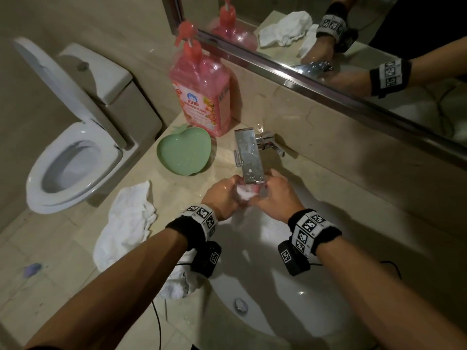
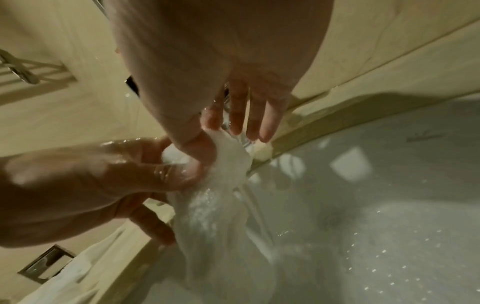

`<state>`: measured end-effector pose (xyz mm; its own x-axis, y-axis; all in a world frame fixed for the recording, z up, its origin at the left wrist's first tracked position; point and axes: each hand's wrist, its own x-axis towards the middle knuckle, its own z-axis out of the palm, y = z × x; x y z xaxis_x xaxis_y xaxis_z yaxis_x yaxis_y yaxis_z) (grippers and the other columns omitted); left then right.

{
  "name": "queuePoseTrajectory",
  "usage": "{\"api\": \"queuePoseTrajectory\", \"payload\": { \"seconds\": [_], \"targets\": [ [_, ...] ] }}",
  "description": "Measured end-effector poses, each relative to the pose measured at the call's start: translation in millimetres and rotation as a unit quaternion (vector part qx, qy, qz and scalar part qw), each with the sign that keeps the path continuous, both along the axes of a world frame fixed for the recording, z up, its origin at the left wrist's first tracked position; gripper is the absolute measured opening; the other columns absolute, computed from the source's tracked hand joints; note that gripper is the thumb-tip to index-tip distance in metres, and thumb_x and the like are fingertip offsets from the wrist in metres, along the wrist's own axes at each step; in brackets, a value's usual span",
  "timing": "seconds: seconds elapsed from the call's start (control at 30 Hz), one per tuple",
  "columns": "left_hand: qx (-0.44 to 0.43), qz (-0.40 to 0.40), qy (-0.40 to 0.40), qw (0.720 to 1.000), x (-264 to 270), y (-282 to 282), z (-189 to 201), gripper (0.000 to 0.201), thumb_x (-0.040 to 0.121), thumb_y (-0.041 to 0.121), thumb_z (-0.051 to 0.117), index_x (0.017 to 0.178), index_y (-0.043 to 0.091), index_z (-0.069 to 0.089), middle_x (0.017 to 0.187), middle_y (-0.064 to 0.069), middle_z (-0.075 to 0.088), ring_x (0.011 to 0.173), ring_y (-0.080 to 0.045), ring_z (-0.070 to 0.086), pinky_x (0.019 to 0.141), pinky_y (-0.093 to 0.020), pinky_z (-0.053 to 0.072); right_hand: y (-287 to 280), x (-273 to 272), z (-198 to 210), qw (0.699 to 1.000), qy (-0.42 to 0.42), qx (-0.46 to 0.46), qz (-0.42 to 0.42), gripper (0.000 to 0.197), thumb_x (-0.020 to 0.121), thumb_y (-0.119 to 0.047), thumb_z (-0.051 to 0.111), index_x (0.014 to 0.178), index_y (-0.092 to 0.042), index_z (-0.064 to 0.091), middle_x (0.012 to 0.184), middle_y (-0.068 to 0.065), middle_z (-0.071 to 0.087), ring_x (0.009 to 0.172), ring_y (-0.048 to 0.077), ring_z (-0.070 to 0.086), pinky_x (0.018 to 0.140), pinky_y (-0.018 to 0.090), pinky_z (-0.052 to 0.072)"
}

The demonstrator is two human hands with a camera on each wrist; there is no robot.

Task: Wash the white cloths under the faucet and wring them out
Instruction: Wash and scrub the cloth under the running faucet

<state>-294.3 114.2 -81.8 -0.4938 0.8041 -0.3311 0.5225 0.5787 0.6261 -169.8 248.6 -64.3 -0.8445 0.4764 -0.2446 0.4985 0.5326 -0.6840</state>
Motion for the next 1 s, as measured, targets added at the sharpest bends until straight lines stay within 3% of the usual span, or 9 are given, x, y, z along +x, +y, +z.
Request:
{"api": "queuePoseTrajectory", "payload": {
  "seconds": [0.13,0.27,0.37,0.47,0.6,0.67,0.73,0.83,1.0],
  "targets": [
    [-0.026,-0.035,0.064,0.997,4.2,6.7,-0.5,0.063,0.070,0.070,0.072,0.107,0.022,0.057,0.096,0.002,0.053,0.074,-0.014,0.054,0.069,-0.031,0.050,11.6,10.6,10.1,0.999,-0.017,-0.049,0.015,0.021,0.081,-0.021,0.077,0.084,-0.024,0.057,0.091,-0.007,0.063,0.084,0.013,0.061,0.066,0.024,0.048],
    [0.030,-0.064,-0.039,0.997,4.1,20.4,2.6,0.068,0.076,0.051,0.078,0.133,0.024,0.053,0.124,-0.001,0.064,0.106,-0.023,0.063,0.093,-0.034,0.051,24.0,14.0,12.8,0.998,-0.034,-0.028,0.036,0.011,0.093,-0.018,0.062,0.100,-0.022,0.054,0.090,-0.006,0.061,0.077,0.011,0.061,0.062,0.025,0.048],
    [0.022,-0.193,0.023,0.981,-1.3,28.1,5.5,0.055,0.095,0.050,0.055,0.145,0.042,0.036,0.144,-0.003,0.051,0.121,-0.025,0.054,0.101,-0.035,0.042,36.7,22.5,8.4,0.997,-0.056,0.025,0.050,0.018,0.094,-0.023,0.055,0.079,-0.012,0.053,0.082,0.000,0.052,0.075,0.019,0.052,0.061,0.028,0.038],
    [0.056,-0.260,0.108,0.958,-2.2,28.7,9.0,0.051,0.098,0.050,0.047,0.140,0.065,0.022,0.124,-0.008,0.058,0.097,-0.022,0.052,0.088,-0.030,0.041,44.4,29.5,2.5,0.996,-0.061,0.046,0.055,0.028,0.092,-0.027,0.057,0.071,-0.009,0.053,0.081,-0.002,0.048,0.070,0.014,0.047,0.059,0.026,0.031],
    [-0.021,-0.205,0.086,0.975,-4.0,31.7,3.6,0.061,0.093,0.067,0.037,0.143,0.032,0.044,0.130,-0.008,0.059,0.113,-0.025,0.057,0.099,-0.035,0.046,48.2,34.7,-7.2,0.998,-0.059,0.000,0.024,0.023,0.097,-0.035,0.056,0.080,-0.020,0.054,0.075,-0.002,0.058,0.066,0.017,0.055,0.057,0.032,0.040],
    [-0.041,-0.177,0.062,0.981,-8.1,29.4,0.8,0.056,0.097,0.058,0.039,0.134,0.020,0.057,0.121,-0.010,0.065,0.107,-0.029,0.062,0.092,-0.035,0.049,50.5,36.1,-11.9,0.998,-0.054,-0.027,0.017,0.013,0.101,-0.033,0.058,0.091,-0.025,0.057,0.081,-0.002,0.062,0.072,0.019,0.059,0.060,0.031,0.042],
    [-0.028,-0.133,0.069,0.988,-14.6,24.4,0.6,0.039,0.101,0.039,0.047,0.122,0.012,0.065,0.113,-0.016,0.069,0.101,-0.035,0.064,0.085,-0.034,0.050,51.7,35.9,-16.7,0.995,-0.074,-0.060,0.020,0.009,0.100,-0.028,0.061,0.109,-0.025,0.062,0.101,0.002,0.069,0.088,0.022,0.064,0.070,0.031,0.045],
    [-0.038,-0.084,0.096,0.991,-23.7,13.6,-1.8,0.029,0.101,0.032,0.047,0.114,0.012,0.064,0.106,-0.020,0.070,0.094,-0.040,0.064,0.075,-0.036,0.047,45.2,28.3,-23.6,0.991,-0.106,-0.074,0.013,0.041,0.099,-0.027,0.063,0.138,-0.014,0.059,0.135,0.006,0.064,0.121,0.025,0.060,0.092,0.027,0.039],
    [-0.040,-0.040,0.112,0.992,-34.8,-10.7,8.3,0.045,0.102,0.048,0.033,0.122,0.020,0.062,0.108,-0.017,0.071,0.099,-0.036,0.065,0.079,-0.035,0.047,15.4,-1.0,-23.9,0.994,-0.056,-0.089,-0.013,0.034,0.097,-0.046,0.063,0.110,-0.017,0.074,0.102,0.003,0.075,0.090,0.018,0.068,0.077,0.031,0.052]
  ]
}}
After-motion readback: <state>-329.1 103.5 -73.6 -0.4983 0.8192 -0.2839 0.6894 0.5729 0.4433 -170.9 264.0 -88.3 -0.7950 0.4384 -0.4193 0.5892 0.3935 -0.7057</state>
